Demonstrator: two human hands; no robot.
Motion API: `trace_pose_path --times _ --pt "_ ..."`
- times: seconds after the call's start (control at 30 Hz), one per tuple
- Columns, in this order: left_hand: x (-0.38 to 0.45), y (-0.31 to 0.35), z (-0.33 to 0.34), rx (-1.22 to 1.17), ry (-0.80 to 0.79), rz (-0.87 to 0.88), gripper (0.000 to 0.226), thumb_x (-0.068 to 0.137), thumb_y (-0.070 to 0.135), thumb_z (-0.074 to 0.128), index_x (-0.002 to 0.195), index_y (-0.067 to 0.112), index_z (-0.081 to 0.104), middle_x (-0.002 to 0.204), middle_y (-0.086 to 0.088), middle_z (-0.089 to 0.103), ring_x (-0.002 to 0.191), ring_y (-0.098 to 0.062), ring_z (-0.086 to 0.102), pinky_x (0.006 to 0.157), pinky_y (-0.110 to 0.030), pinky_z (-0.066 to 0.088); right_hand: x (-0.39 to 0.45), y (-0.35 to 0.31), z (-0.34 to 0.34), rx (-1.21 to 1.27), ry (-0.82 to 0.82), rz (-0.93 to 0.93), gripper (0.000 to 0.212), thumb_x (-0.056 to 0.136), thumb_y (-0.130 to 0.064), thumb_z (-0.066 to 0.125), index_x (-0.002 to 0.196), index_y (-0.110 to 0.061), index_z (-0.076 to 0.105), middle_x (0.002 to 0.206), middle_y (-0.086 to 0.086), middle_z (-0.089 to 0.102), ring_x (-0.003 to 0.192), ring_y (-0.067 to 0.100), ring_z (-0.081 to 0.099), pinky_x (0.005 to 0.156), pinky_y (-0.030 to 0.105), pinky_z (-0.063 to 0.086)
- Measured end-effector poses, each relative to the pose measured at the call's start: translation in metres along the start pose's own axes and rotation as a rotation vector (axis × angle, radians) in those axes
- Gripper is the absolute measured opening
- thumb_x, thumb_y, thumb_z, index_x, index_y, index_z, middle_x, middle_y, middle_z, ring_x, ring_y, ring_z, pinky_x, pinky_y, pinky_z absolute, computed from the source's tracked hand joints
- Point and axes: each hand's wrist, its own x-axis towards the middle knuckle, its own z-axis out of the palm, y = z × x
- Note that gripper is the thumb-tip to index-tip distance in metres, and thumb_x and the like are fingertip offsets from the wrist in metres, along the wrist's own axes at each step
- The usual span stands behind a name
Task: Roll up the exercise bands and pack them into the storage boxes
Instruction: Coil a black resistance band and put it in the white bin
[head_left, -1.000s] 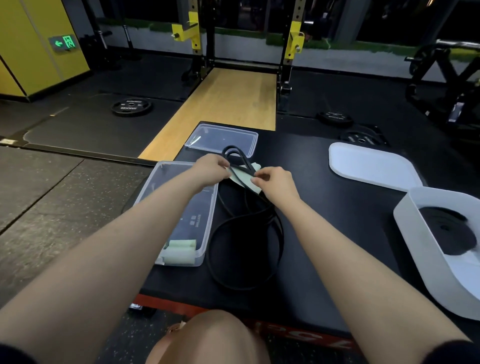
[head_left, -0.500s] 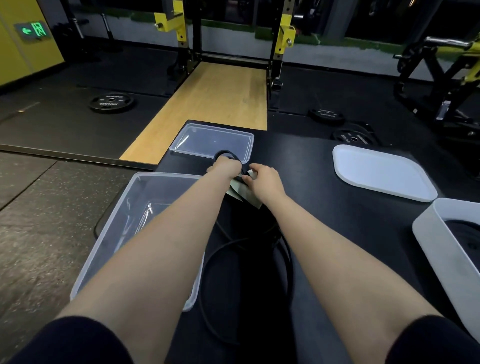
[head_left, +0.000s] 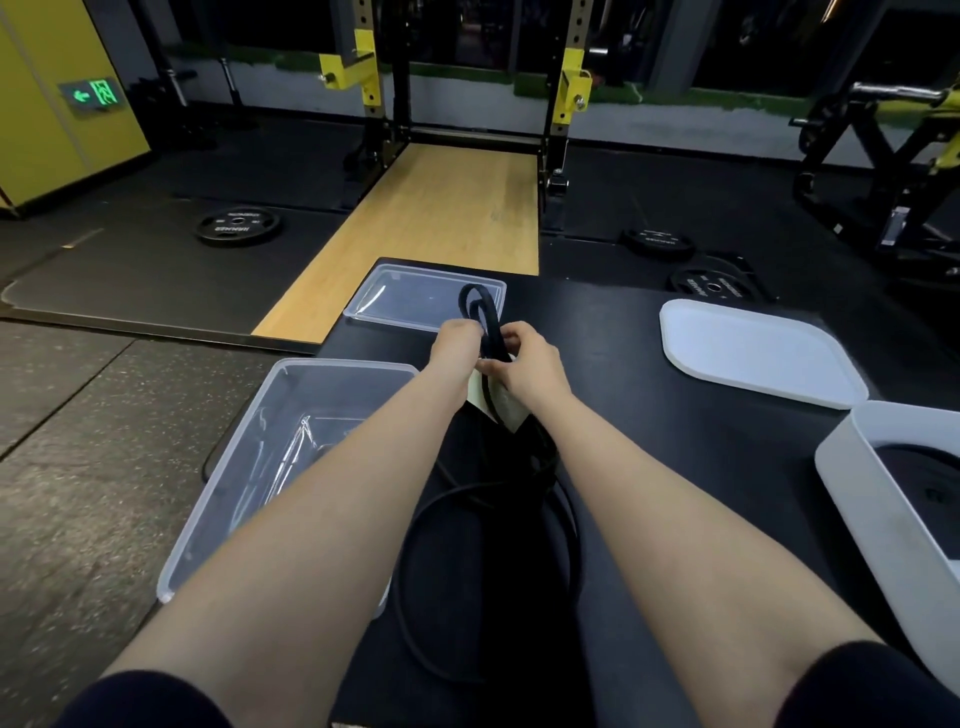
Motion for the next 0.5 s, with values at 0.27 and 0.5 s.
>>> trace_pose_path --times 0.27,0.5 --pt "-0.042 0.009 0.004 -0.123 -0.150 0.106 0.032 0.098 0.007 0.029 0.125 0.010 0.045 0.117 -0.006 0.062 0.112 -0.020 0.059 0.090 -0.028 0.041 -0.024 0.002 -0.033 0.118 0.127 -0.031 0.020 0.083 -0.015 0.069 0.103 -0.017 0.071 0.088 -0.001 0.069 0.089 0.013 0.064 0.064 0.009 0.042" --pt "-0.066 0.002 0.000 0.176 -0.200 0.201 0.029 0.098 0.011 0.037 0.124 0.014 0.049 0.123 -0.006 0.061 0.105 -0.016 0.060 0.089 -0.026 0.045 -0.048 0.006 -0.091 0.079 0.156 -0.008 0.024 0.079 -0.018 0.074 0.103 -0.016 0.072 0.090 -0.001 0.069 0.094 0.012 0.064 0.072 0.015 0.043"
